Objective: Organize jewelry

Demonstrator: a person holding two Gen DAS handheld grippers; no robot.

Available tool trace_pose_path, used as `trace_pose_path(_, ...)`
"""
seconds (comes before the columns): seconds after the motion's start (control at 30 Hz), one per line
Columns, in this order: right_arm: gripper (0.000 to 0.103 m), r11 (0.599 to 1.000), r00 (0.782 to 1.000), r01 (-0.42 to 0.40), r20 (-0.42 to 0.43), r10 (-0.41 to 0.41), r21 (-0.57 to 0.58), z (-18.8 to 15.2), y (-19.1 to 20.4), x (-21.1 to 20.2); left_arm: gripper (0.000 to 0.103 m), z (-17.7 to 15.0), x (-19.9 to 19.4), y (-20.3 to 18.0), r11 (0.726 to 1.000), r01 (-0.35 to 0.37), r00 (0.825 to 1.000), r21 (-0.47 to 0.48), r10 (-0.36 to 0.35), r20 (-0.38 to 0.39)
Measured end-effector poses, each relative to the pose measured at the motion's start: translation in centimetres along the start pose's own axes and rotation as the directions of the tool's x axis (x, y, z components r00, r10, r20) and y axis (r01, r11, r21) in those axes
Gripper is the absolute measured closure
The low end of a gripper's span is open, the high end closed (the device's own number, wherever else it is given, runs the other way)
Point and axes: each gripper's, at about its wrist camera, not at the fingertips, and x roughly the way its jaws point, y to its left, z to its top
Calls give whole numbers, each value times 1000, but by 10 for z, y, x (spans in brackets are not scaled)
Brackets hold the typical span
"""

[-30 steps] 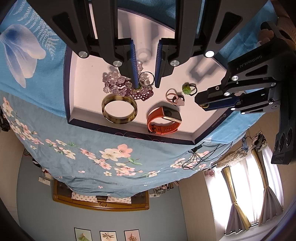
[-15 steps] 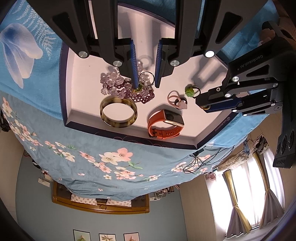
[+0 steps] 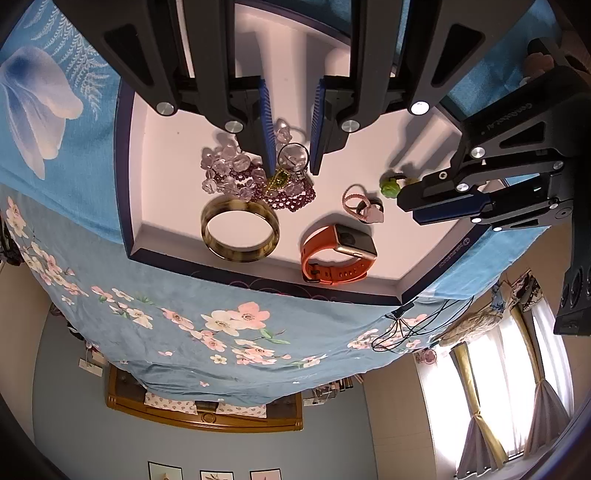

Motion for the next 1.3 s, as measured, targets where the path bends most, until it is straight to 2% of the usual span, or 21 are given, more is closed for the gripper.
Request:
trace_pose_path(0.07, 86, 1000, 1000, 1, 5, -1, 6, 0, -2, -1, 76, 0, -1, 1, 1000, -1, 1000, 0, 1, 7)
trace_pose_path(0.13, 79, 1000, 1000, 2, 11, -2, 10, -1, -3, -4, 71, -1, -4, 0, 1000, -3, 1000, 0, 3, 14)
trace_pose_path(0.2, 78, 1000, 1000, 2, 21, -3, 19, -1, -4, -8, 69, -2, -7, 0, 1000, -4, 1000, 2, 4, 21)
trace_pose_path(0.27, 77, 1000, 1000, -1, 27, 0, 25, -2, -5, -12, 62, -3, -11, 1, 1000, -1, 1000, -2, 1, 29)
trace_pose_path(0.4, 65, 1000, 998, -2, 59, 0, 29, -5, -4, -26, 52, -5, -27, 0, 1000, 0, 998, -2, 0, 61)
trace_pose_path(0.47, 60, 1000, 997, 1, 83, -4, 30, -7, -3, -36, 38, -7, -39, 1, 1000, -10, 996, 0, 9, 90)
trace_pose_path(0.5, 54, 1000, 996, 6, 94, -9, 31, -8, -2, -40, 34, -9, -47, 0, 1000, -15, 994, 5, 14, 110)
trace_pose_path(0.57, 42, 999, 991, 16, 136, -21, 34, -14, 0, -55, 17, -13, -62, 3, 1000, -23, 989, 6, 22, 144)
trace_pose_path(0.63, 24, 999, 984, 26, 175, -32, 41, -19, 3, -67, 7, -17, -77, 4, 999, -36, 982, -1, 35, 184)
trace_pose_path(0.8, 7, 998, 956, 51, 287, -61, 43, -42, 18, -101, 6, -36, -115, 9, 998, -64, 962, -16, 66, 266)
trace_pose_path(1.0, 7, 996, 937, 88, 336, -93, 30, -64, 35, -118, 6, -62, -157, 10, 993, -103, 922, -50, 115, 371)
trace_pose_path(1.17, 7, 993, 910, 112, 397, -119, 42, -81, 47, -135, 6, -85, -189, 5, 991, -120, 884, -63, 136, 448)
trace_pose_path(1.3, 7, 990, 897, 132, 421, -137, 42, -91, 55, -144, 6, -97, -204, -3, 989, -132, 866, -62, 146, 478)
